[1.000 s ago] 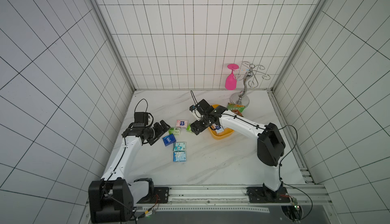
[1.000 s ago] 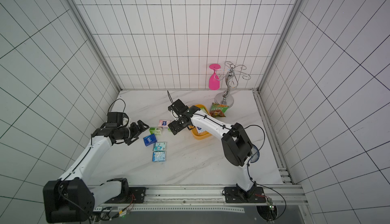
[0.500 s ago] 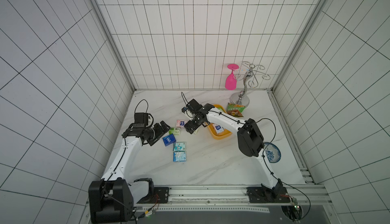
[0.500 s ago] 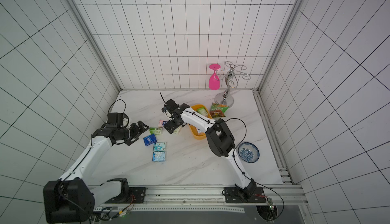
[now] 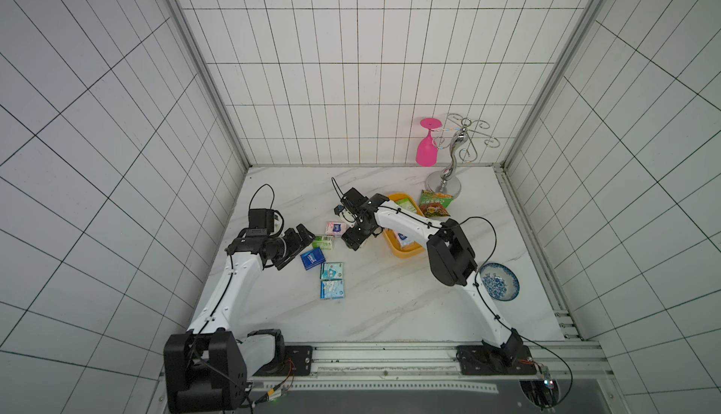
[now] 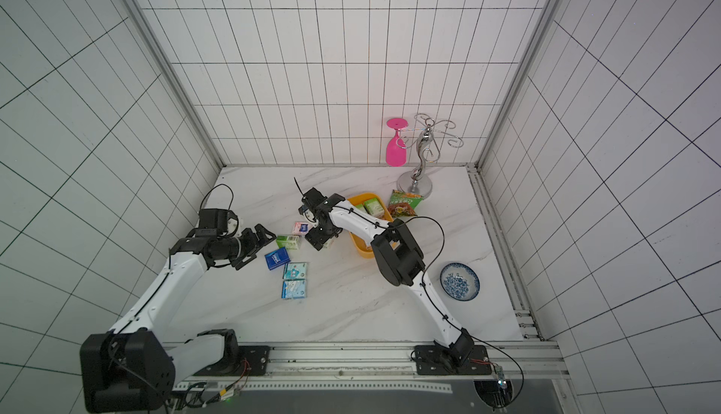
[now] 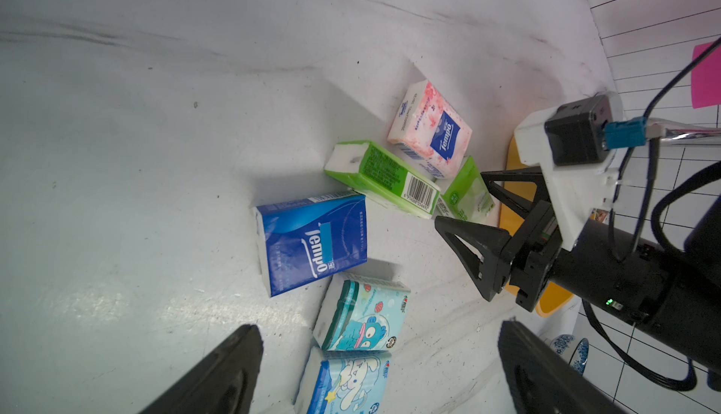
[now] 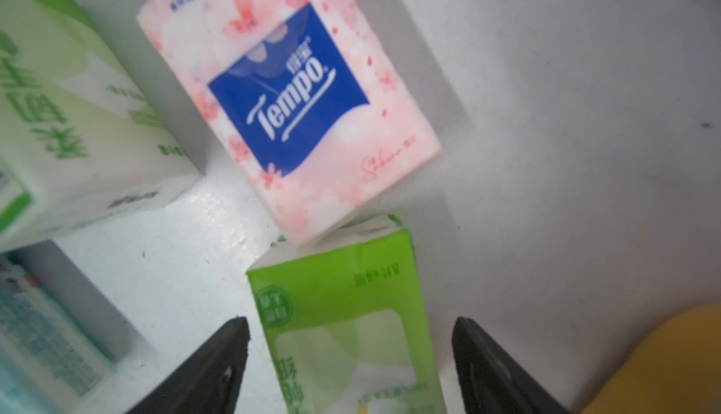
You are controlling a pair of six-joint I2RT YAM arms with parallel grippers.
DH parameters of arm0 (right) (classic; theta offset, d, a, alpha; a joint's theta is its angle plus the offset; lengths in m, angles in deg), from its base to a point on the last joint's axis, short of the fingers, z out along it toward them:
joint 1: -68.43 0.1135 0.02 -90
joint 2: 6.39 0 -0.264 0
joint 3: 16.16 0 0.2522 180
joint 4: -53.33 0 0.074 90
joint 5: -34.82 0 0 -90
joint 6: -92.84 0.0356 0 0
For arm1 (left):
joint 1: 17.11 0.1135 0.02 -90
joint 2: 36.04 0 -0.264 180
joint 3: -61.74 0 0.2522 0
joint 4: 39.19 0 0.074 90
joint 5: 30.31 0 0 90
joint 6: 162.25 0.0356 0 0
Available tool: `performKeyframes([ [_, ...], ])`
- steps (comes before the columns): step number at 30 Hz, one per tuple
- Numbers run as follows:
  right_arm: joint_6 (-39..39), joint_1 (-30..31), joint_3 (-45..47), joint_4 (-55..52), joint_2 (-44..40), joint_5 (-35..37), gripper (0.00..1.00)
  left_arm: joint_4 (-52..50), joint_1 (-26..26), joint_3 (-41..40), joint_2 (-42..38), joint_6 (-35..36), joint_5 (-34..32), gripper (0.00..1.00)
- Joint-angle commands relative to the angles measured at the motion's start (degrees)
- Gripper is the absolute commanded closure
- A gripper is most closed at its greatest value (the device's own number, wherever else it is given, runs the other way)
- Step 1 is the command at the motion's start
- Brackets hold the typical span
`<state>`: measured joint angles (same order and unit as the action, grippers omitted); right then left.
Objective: Put the pocket tissues into the storage box
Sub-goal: Pick up the pocket tissues from the center of the board, then place the pocket tissues in the storage box.
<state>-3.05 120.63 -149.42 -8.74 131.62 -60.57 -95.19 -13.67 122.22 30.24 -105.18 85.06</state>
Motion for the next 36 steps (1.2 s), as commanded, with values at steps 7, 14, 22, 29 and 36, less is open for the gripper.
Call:
performKeyframes([
  [7, 0.1, 0.3, -2.9, -2.0, 0.7, -0.7, 0.53, 0.7, 0.2, -0.4, 0.2, 1.0, 0.0, 0.02],
  [14, 3.2, 0.2, -2.8, -1.6, -4.3, -0.9, 0.56, 0.5, 0.3, 0.3, 0.3, 0.9, 0.2, 0.02],
  [22, 9.7, -0.4, 0.6, -3.8, -13.1, 3.2, 0.56, 0.2, -0.1, 2.0, 0.7, 0.9, 0.7, 0.02],
  [29, 14.5, -5.2, 9.8, -3.9, -22.7, 2.4, 0.56, -0.8, -6.0, 4.9, 2.1, 1.5, -3.6, 0.02],
  [36, 15.6, -9.9, 22.9, -3.3, -31.2, 4.3, 0.56, -1.2, -12.3, 8.1, 4.8, 1.6, -6.9, 0.02],
])
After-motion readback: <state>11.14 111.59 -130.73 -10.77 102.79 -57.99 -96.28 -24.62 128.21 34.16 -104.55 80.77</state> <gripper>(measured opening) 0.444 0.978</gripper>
